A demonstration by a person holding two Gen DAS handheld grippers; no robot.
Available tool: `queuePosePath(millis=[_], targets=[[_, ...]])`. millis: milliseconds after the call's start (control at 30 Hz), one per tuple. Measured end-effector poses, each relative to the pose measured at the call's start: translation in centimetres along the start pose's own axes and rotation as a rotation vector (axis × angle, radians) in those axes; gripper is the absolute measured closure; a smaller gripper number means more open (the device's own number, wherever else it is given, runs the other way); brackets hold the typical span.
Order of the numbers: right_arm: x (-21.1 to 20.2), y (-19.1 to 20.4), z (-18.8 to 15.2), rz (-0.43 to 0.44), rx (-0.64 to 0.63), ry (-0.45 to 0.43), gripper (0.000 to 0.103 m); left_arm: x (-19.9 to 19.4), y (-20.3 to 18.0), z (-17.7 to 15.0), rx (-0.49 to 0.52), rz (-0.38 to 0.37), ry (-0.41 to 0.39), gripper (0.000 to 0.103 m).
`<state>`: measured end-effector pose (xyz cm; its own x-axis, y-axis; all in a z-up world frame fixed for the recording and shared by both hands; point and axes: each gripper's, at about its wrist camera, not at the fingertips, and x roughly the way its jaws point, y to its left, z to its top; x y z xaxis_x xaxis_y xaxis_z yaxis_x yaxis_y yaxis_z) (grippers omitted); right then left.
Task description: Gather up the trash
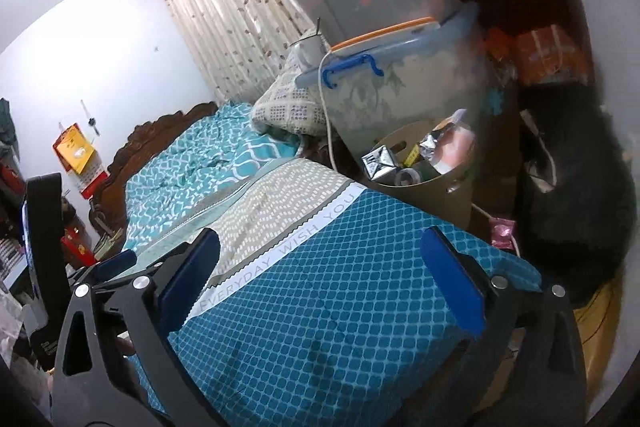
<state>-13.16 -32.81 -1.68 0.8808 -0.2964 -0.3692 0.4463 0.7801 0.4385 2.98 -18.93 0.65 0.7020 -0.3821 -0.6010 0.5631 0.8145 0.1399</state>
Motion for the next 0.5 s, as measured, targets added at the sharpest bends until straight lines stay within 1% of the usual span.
queuePosePath(millis=[233,500], targets=[[-1.6,-0.4,-0.3,-0.004,0.063,-0.028,0.003,-1.9,0.0,-0.2,-0.002,0.001,-0.028,0.009],[-2.6,0.5,-0.6,-0.014,0.057,-0.048,0.003,-3.5,0.3,-0.6,-0.014,-0.009,-0.042,0.009]])
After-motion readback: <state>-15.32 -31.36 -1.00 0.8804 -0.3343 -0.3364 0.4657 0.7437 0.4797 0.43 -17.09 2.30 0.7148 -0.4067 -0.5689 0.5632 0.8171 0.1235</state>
